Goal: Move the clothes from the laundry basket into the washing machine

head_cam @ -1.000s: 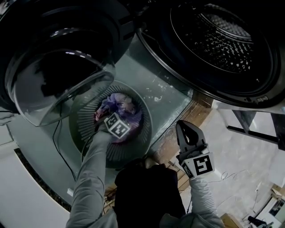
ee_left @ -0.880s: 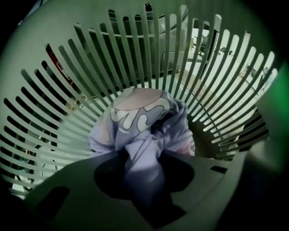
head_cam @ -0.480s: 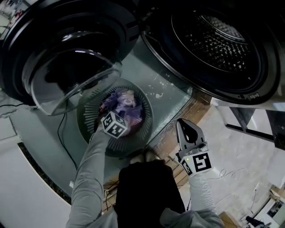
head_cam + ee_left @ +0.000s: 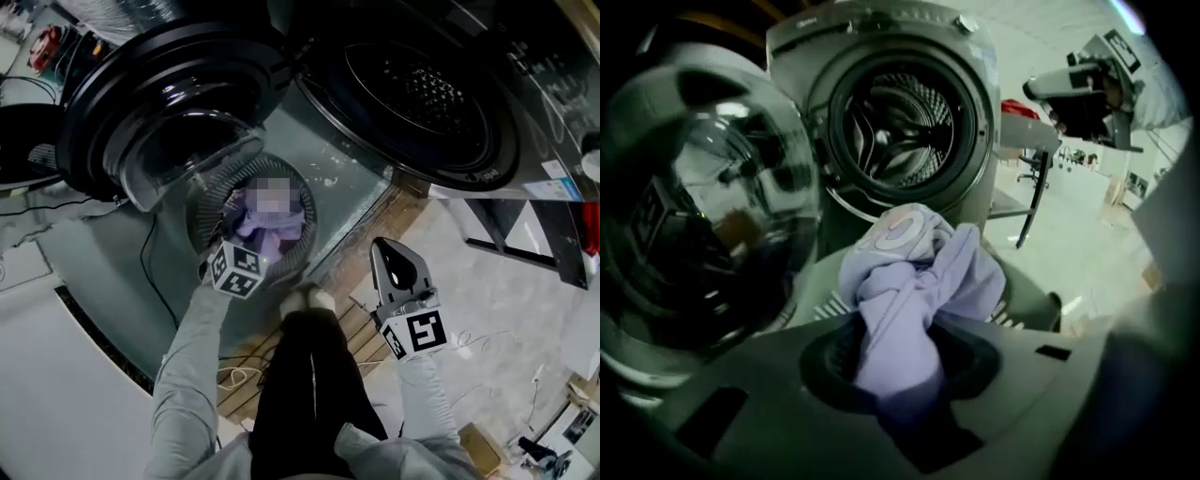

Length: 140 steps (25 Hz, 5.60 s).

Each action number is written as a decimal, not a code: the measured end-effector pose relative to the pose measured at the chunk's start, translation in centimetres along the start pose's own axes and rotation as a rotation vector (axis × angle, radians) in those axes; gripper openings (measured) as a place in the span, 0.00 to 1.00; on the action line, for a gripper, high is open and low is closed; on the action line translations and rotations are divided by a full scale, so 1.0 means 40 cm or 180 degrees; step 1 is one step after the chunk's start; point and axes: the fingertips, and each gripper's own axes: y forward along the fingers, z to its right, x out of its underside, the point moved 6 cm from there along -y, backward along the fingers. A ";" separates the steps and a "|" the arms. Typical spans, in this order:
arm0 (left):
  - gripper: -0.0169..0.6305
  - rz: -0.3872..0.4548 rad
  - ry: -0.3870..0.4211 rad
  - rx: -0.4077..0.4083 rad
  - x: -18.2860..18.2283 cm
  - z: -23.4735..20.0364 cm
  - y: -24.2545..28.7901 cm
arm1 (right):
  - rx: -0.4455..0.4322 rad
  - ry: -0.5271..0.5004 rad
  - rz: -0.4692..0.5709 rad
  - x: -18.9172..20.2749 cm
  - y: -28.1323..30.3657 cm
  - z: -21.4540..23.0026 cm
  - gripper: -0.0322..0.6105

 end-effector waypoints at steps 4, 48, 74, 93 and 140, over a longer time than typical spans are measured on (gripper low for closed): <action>0.22 0.0204 -0.0070 -0.0078 -0.069 -0.005 -0.115 | 0.0043 0.0018 -0.0026 -0.057 -0.067 -0.019 0.09; 0.22 0.1653 -0.0288 0.0120 -0.583 0.036 -0.093 | 0.0739 0.0281 0.0021 -0.048 -0.142 0.129 0.09; 0.22 0.3075 -0.1438 0.0643 -1.013 -0.091 0.347 | 0.0817 0.0080 0.0183 0.083 0.068 0.361 0.09; 0.65 0.1848 -0.0919 0.0441 -0.674 -0.087 0.344 | 0.0684 0.0275 0.0135 0.101 0.054 0.341 0.09; 0.71 0.1758 -0.1625 0.0963 -0.763 0.043 0.442 | 0.0750 0.0601 -0.0135 0.139 -0.029 0.390 0.09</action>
